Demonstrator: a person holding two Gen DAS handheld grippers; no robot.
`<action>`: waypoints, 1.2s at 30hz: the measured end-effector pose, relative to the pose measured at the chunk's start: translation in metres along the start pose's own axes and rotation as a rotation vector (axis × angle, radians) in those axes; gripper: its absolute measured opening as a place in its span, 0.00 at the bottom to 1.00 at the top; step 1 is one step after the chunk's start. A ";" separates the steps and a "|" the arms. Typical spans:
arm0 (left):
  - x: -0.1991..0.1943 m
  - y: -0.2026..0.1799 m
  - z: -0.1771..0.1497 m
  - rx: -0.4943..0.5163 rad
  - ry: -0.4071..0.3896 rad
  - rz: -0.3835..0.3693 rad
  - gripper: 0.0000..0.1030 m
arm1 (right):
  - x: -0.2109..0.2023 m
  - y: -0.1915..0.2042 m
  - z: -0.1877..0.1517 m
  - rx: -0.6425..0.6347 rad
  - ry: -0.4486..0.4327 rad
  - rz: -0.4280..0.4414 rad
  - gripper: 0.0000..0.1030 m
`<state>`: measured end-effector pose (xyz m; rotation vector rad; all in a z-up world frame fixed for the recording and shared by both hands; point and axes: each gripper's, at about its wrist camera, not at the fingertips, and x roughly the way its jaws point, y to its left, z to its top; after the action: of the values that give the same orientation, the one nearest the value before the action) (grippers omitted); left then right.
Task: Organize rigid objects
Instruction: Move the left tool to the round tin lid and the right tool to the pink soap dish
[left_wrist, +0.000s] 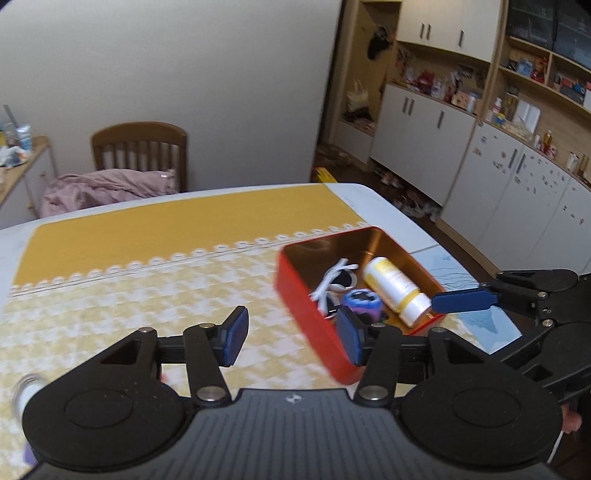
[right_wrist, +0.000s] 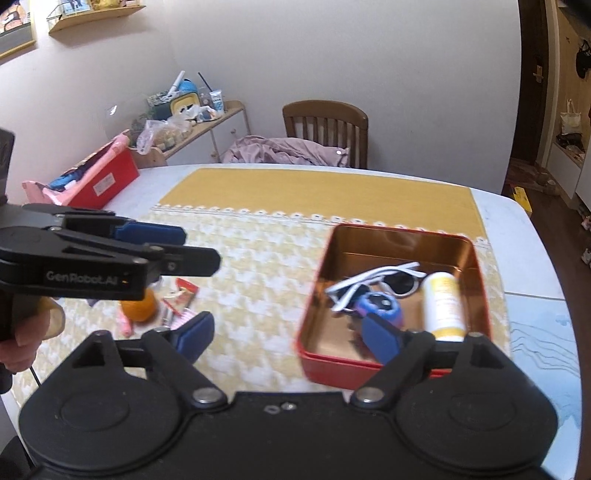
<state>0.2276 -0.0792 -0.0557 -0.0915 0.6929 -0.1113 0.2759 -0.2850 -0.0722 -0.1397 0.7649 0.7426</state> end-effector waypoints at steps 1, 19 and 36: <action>-0.006 0.006 -0.004 -0.002 -0.008 0.014 0.54 | 0.000 0.006 0.000 -0.001 -0.003 0.004 0.90; -0.080 0.135 -0.060 -0.143 -0.060 0.268 0.86 | 0.036 0.108 -0.008 -0.041 0.014 0.022 0.98; -0.039 0.209 -0.102 -0.170 0.074 0.322 0.87 | 0.124 0.130 -0.020 -0.176 0.162 -0.027 0.95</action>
<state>0.1471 0.1286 -0.1344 -0.1376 0.7822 0.2543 0.2392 -0.1270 -0.1520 -0.3720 0.8498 0.7790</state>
